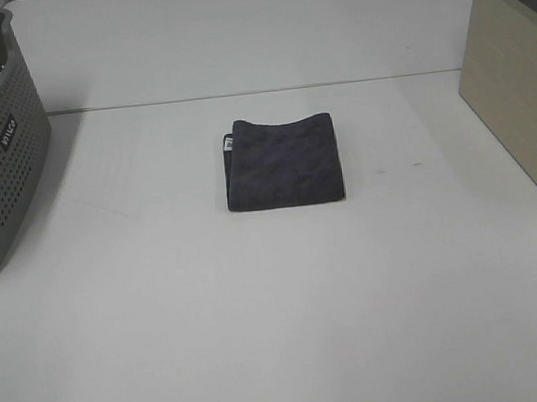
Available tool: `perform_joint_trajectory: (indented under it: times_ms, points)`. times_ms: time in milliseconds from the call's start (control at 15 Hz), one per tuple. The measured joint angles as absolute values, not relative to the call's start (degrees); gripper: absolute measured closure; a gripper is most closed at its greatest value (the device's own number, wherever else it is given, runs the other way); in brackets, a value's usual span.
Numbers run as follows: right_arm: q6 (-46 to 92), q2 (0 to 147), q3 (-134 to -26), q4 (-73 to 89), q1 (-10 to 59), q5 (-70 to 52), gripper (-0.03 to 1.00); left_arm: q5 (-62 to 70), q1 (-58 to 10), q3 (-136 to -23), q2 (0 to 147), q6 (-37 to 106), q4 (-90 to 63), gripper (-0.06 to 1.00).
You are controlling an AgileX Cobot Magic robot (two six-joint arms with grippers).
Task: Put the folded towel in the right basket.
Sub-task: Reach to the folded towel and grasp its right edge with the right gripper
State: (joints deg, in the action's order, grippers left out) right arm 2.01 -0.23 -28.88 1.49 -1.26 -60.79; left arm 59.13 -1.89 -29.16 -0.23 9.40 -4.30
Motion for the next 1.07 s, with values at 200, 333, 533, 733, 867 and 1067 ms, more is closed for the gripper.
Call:
perform_joint_trajectory:
  times_ms: [200,333,533,733,867,1067]
  points:
    - [2.01,-0.23,-28.88,1.49,-1.26,-60.79,0.13,59.13,-1.89,-29.16,-0.23,9.40,-4.30,-0.04]
    - [2.01,-0.23,-28.88,1.49,-1.26,-60.79,0.13,59.13,-1.89,-29.16,-0.23,9.40,-4.30,-0.04]
    - [2.01,-0.23,-28.88,1.49,-1.26,-60.79,0.13,59.13,-1.89,-29.16,-0.23,9.40,-4.30,-0.04]
    - [2.01,-0.23,-28.88,1.49,-1.26,-60.79,0.13,59.13,-1.89,-29.16,-0.23,9.40,-4.30,-0.04]
    - [2.01,-0.23,-28.88,1.49,-1.26,-60.79,0.13,59.13,-1.89,-29.16,-0.23,9.40,-4.30,-0.04]
    - [2.01,-0.23,-28.88,1.49,-1.26,-60.79,0.13,59.13,-1.89,-29.16,-0.23,9.40,-4.30,-0.04]
